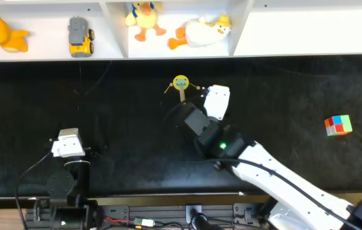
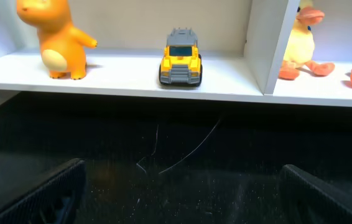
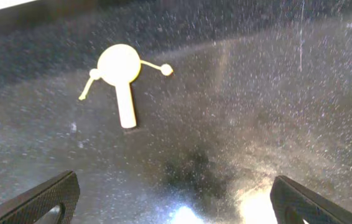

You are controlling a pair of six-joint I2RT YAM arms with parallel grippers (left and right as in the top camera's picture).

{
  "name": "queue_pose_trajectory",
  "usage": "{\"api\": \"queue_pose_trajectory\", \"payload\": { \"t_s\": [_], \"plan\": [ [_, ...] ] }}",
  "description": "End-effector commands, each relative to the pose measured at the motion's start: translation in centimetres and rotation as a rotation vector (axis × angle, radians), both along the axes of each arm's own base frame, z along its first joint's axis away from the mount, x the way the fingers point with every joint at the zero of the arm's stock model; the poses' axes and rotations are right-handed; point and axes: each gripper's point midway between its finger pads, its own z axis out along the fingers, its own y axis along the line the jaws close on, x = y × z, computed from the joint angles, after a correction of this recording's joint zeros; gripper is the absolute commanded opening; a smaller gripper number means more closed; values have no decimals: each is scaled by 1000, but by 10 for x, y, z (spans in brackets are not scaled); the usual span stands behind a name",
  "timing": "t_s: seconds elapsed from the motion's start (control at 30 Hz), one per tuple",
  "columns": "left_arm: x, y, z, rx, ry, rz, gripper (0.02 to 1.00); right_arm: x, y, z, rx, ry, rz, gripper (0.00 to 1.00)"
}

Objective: Store Toys

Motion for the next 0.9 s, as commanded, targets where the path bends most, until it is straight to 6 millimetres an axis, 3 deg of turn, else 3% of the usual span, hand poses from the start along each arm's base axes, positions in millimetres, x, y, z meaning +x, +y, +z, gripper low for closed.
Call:
{"api": "queue_pose_trajectory", "payload": {
  "t_s": [0.03, 0.57, 0.9],
  "plan": [
    [-1, 1, 2, 23, -7, 7, 998, 8, 13, -2, 28, 0, -19, 998],
    [-1, 1, 2, 23, -7, 7, 998, 46, 54, -28, 24, 74, 80, 996],
    [-1, 1, 2, 23, -7, 7, 998, 62, 58, -48, 25, 159, 83, 996]
  ]
}}
